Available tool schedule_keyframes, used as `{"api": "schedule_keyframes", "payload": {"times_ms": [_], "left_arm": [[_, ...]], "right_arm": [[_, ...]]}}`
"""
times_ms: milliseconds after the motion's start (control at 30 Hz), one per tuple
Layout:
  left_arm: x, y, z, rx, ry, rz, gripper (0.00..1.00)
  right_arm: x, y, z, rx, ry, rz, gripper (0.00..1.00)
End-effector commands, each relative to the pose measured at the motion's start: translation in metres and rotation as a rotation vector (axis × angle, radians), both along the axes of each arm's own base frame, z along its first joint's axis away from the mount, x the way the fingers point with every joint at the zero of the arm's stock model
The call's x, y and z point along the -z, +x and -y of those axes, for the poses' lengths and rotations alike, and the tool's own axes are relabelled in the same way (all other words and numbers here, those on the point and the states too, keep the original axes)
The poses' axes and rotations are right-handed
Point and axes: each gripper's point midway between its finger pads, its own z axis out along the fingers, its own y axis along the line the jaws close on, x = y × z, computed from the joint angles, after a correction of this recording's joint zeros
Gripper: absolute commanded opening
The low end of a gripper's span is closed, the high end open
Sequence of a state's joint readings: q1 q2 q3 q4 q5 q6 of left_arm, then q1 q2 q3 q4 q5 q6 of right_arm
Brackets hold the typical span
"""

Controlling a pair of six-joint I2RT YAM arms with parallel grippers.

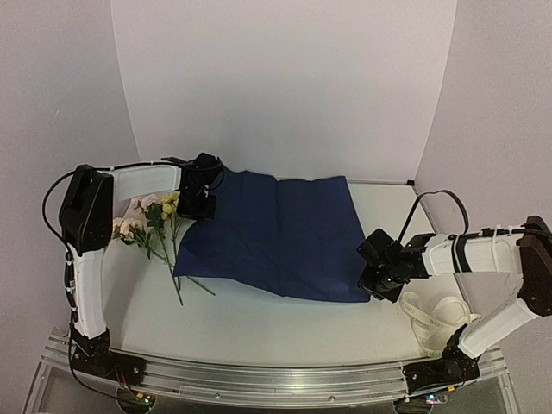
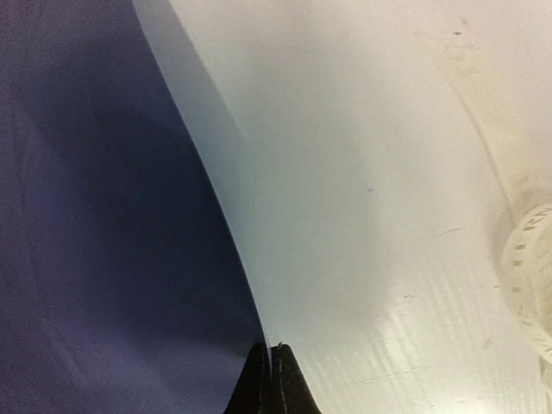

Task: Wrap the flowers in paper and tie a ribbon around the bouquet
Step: Unfold the folded wrapping paper at the center of the board.

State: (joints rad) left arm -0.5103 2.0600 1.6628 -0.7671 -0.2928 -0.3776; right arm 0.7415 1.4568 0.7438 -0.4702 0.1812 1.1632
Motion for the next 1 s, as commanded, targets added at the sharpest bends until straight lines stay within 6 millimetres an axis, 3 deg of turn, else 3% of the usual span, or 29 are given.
{"api": "schedule_keyframes", "payload": {"times_ms": [0, 233, 400, 467, 533, 667, 967], "left_arm": [[0.011, 0.021, 0.026, 0.007, -0.086, -0.003, 0.0], [0.015, 0.052, 0.059, 0.104, -0.156, 0.046, 0.0], [0.02, 0.073, 0.079, 0.175, -0.187, 0.072, 0.0], [0.019, 0.081, 0.087, 0.23, -0.189, 0.093, 0.0], [0.019, 0.086, 0.096, 0.286, -0.205, 0.106, 0.0], [0.022, 0.091, 0.11, 0.407, -0.232, 0.104, 0.0], [0.028, 0.102, 0.117, 0.505, -0.243, 0.114, 0.0]], "right_arm": [[-0.006, -0.009, 0.027, 0.004, -0.082, -0.013, 0.0], [0.004, -0.042, 0.014, -0.036, -0.002, -0.069, 0.0], [-0.006, -0.064, -0.033, -0.191, 0.089, -0.056, 0.01], [-0.011, -0.07, -0.053, -0.256, 0.113, -0.059, 0.1], [-0.011, -0.071, -0.061, -0.286, 0.126, -0.059, 0.25], [-0.015, -0.061, -0.064, -0.288, 0.141, -0.023, 0.58], [-0.008, -0.045, -0.036, -0.23, 0.124, -0.026, 0.7]]}}
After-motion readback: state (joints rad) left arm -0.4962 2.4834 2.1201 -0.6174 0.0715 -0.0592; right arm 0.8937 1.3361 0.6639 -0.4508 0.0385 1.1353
